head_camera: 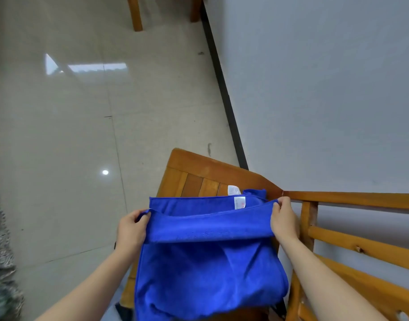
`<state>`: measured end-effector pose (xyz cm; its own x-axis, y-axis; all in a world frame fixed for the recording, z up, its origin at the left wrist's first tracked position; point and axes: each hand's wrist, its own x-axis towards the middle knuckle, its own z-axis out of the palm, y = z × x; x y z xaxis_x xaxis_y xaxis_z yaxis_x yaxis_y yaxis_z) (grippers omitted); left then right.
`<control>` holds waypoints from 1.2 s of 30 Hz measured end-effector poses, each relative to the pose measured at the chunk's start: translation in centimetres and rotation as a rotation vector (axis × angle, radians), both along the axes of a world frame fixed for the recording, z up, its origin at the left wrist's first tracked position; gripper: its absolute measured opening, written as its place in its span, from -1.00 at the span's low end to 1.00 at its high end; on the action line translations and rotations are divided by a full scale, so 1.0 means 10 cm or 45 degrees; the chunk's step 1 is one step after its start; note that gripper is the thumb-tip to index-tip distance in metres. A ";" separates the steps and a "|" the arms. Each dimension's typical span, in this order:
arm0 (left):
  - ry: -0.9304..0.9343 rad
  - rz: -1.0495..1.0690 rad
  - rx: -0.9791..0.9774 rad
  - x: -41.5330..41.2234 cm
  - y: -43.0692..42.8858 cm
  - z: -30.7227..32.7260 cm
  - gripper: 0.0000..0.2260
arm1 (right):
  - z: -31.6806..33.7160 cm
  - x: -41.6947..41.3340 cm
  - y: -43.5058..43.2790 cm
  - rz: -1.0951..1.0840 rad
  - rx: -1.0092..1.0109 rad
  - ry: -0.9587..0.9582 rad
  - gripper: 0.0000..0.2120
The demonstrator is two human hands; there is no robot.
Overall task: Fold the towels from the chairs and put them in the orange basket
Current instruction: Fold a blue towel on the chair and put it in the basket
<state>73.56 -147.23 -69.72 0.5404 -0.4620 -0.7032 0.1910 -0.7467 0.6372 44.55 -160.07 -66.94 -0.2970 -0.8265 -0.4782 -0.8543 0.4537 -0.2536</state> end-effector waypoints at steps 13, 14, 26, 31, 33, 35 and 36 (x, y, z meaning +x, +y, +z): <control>-0.179 -0.111 0.072 -0.09 -0.22 -0.14 -0.88 | -0.39 -0.18 0.03 -0.225 0.043 -0.262 -0.92; -0.192 -0.115 0.097 -0.09 -0.23 -0.17 -0.88 | -0.42 -0.18 0.03 -0.211 0.062 -0.253 -0.93; -0.526 -0.562 0.263 -0.08 -0.40 -0.20 -0.67 | -0.45 -0.17 -0.07 0.015 0.013 -0.146 -0.70; -0.653 -0.914 0.267 -0.03 -0.40 -0.20 -0.79 | -0.45 -0.20 -0.06 0.282 0.104 0.017 -0.70; -0.646 -0.941 0.279 0.00 -0.41 -0.20 -0.85 | -0.44 -0.22 -0.06 0.387 0.130 0.094 -0.69; -0.654 -1.005 0.294 0.04 -0.43 -0.21 -0.89 | -0.43 -0.23 -0.07 0.493 0.145 0.160 -0.70; -0.668 -1.052 0.307 0.06 -0.43 -0.21 -0.89 | -0.43 -0.23 -0.07 0.528 0.150 0.179 -0.71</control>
